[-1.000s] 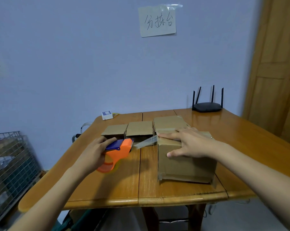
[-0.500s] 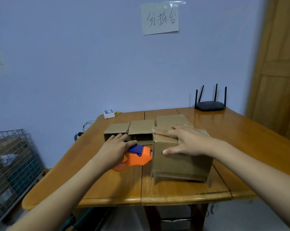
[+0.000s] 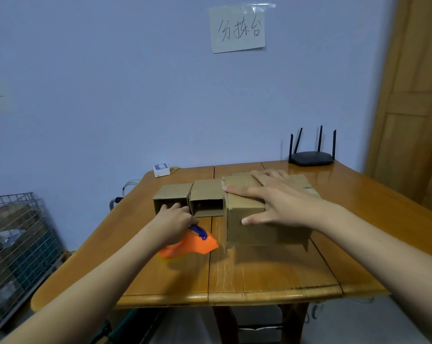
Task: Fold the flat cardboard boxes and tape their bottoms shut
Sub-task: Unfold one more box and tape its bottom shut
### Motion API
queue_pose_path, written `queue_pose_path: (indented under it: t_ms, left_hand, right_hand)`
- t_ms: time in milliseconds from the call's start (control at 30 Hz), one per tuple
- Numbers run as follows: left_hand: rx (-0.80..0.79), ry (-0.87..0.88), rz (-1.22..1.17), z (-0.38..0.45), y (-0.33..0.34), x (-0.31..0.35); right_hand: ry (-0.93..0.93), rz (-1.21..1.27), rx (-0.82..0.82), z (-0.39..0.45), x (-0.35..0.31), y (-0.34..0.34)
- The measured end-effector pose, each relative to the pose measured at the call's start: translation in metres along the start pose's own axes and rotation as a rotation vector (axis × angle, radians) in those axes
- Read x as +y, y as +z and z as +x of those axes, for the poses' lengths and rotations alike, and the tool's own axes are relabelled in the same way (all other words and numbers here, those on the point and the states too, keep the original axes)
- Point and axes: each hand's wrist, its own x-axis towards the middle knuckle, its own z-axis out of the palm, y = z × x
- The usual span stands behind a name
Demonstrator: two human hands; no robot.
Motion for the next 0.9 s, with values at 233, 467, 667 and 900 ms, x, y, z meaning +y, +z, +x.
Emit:
queue_pose_path:
  t_ms: [233, 467, 667, 900]
  left_hand:
    - [-0.136, -0.364, -0.461, 0.012, 0.038, -0.019]
    - [-0.250, -0.511, -0.539, 0.018, 0.054, -0.026]
    - [-0.290, -0.571, -0.591, 0.015, 0.079, -0.030]
    - [-0.283, -0.560, -0.516, 0.019, 0.059, -0.011]
  right_hand:
    - [0.089, 0.200, 0.007, -0.009, 0.011, 0.000]
    - [0.094, 0.241, 0.011, -0.007, 0.011, 0.011]
    - [0.103, 0.197, -0.016, -0.001, 0.015, 0.017]
    - [0.102, 0.196, -0.042, 0.006, 0.013, 0.028]
